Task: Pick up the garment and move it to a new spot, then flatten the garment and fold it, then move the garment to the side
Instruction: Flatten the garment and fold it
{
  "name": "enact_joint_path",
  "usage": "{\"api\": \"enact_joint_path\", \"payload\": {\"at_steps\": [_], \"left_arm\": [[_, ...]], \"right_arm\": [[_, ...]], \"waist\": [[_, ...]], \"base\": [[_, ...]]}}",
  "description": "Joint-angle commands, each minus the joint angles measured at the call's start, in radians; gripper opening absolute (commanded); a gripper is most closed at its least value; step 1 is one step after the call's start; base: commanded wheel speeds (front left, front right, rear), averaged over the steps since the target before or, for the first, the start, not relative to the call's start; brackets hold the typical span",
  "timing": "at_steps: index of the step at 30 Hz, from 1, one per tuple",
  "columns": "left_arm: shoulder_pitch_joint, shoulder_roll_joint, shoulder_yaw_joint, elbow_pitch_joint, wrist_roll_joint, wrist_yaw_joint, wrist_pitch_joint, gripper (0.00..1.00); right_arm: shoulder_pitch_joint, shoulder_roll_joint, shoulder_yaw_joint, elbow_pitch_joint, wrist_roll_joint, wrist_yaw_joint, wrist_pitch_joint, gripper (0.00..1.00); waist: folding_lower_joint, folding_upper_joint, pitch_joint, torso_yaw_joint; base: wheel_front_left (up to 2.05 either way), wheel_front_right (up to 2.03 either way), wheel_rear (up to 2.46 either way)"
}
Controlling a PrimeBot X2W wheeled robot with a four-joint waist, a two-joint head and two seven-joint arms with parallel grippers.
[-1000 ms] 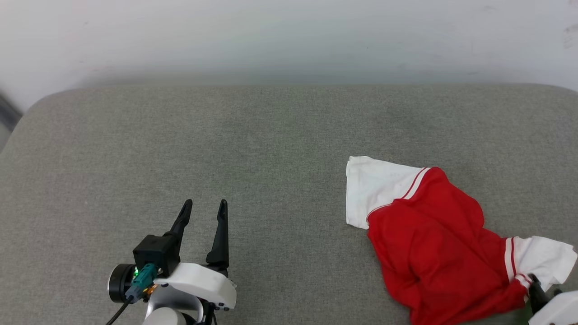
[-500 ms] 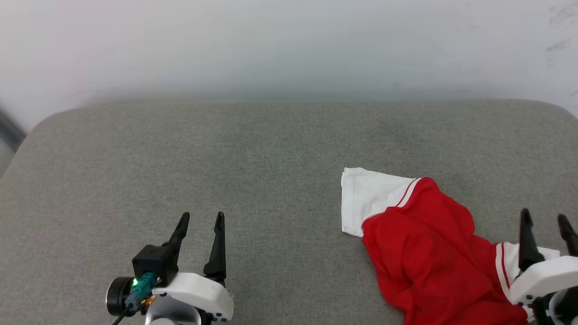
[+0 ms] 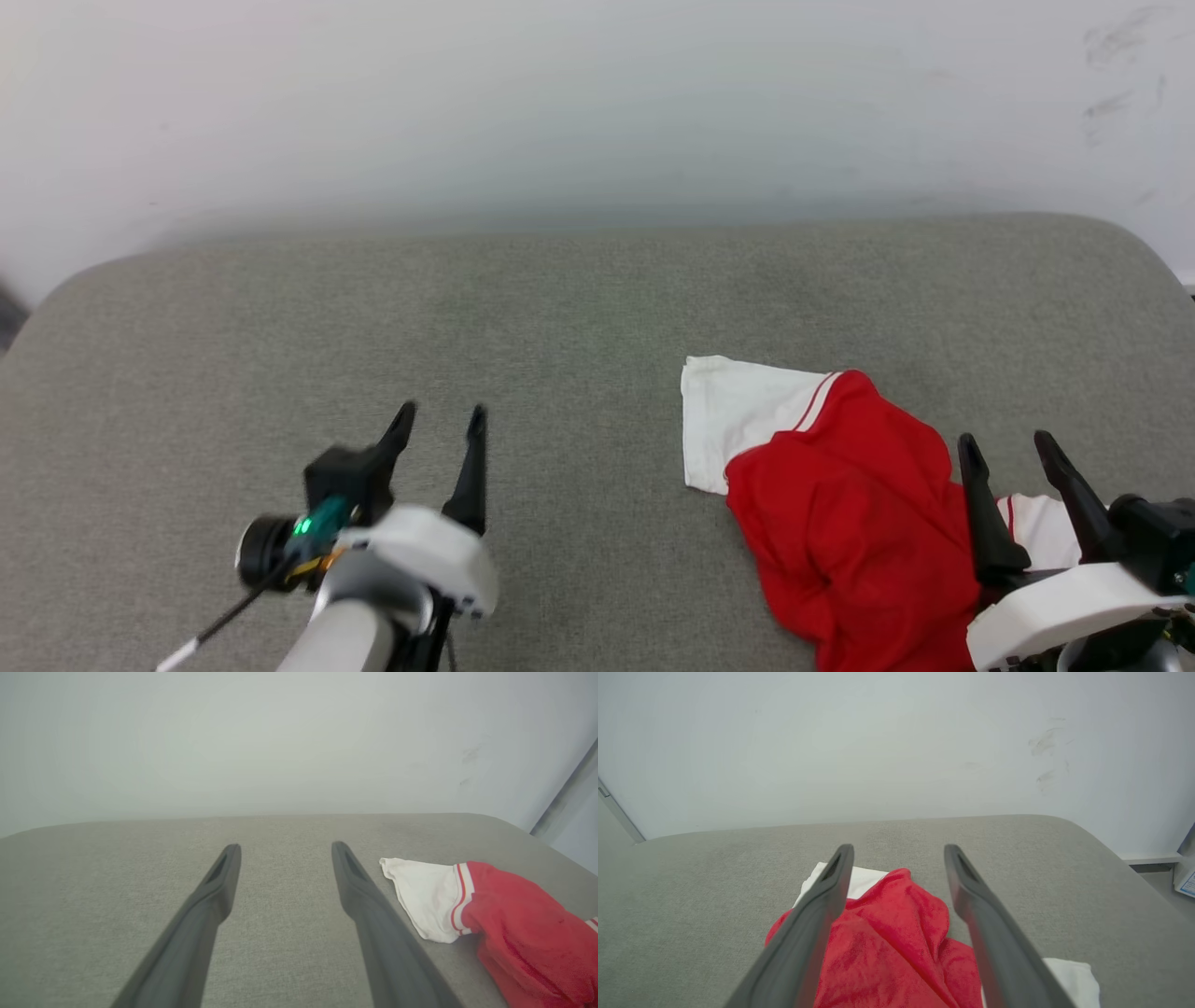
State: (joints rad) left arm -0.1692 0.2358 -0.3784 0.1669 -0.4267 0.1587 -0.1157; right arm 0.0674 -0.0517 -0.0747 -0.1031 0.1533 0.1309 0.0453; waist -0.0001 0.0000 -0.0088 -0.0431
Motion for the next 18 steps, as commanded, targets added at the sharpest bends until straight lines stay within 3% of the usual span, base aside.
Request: {"api": "enact_joint_path", "payload": {"at_steps": [1, 10, 18], "left_arm": [[-0.040, -0.013, -0.012, 0.005, -0.001, -0.011, 0.020, 1.00], [-0.443, -0.072, -0.107, 0.137, 0.018, -0.136, 0.198, 1.00], [-0.643, -0.111, -0.210, 0.371, -0.019, -0.257, 0.439, 1.00]], "right_arm": [[0.008, 0.002, 0.009, -0.021, 0.009, 0.000, 0.004, 1.00], [-0.061, 0.002, 0.062, -0.109, 0.039, 0.000, -0.011, 1.00], [-0.123, 0.002, 0.072, -0.092, 0.049, 0.000, -0.041, 1.00]], "waist": [[0.0001, 0.0000, 0.015, -0.013], [0.0001, 0.0000, 0.172, -0.085], [0.0001, 0.0000, 0.274, -0.144]], "base": [[0.00, 0.00, 0.00], [0.00, 0.00, 0.00], [0.00, 0.00, 0.00]]}}
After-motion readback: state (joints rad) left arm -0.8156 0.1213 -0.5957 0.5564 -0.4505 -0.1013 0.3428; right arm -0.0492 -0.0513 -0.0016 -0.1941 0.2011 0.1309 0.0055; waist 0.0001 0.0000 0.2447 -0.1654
